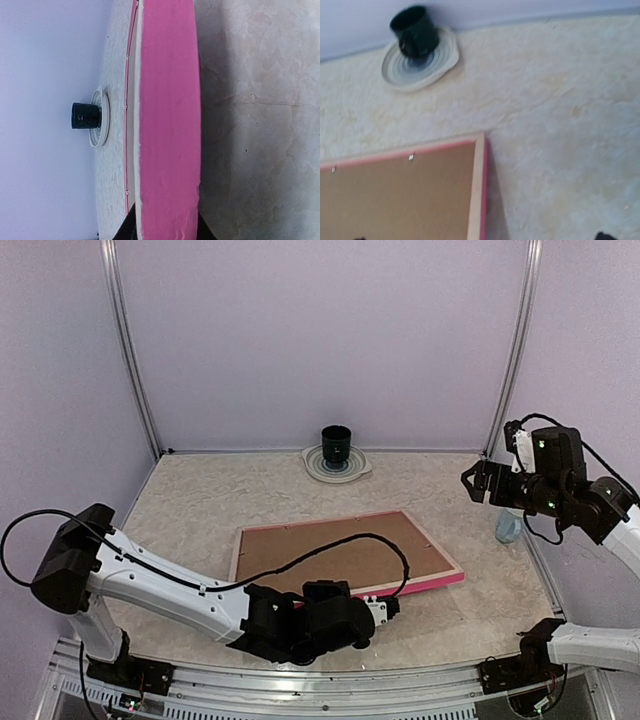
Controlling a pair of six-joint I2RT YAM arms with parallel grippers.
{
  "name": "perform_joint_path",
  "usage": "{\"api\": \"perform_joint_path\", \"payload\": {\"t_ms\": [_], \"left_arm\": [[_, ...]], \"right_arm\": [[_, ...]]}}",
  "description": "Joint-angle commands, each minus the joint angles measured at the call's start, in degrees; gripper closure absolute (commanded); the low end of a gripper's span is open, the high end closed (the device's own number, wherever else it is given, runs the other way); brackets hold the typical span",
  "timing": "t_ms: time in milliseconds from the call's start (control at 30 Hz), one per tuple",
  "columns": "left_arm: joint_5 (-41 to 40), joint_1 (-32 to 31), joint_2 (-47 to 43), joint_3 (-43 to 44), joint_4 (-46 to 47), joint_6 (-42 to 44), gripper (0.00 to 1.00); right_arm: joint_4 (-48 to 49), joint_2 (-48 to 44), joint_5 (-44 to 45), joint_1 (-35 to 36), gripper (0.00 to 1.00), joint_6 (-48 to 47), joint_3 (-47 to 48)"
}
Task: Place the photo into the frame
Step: Turn over the photo frame.
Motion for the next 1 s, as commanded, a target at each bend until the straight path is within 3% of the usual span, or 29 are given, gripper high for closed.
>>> {"api": "perform_joint_path", "payload": {"t_ms": [0,567,967], "left_arm": [[3.67,0.23,-4.32,4.56,2.43,-7.28,0.96],[13.54,2.01,-13.21,11.92,-4.45,-15.9,0.97],[19.11,5.5,-20.13,13.03,-4.02,-21.05,0.97]], "right_arm": [[1.04,-1.38,4.5,-0.69,0.01,1.07,0.57],[2.08,-1.58,6.86,-0.83,0.01,2.27,-1.6],[1.9,-5.12,11.51,-0.92,0.01,4.21,-2.77]]}}
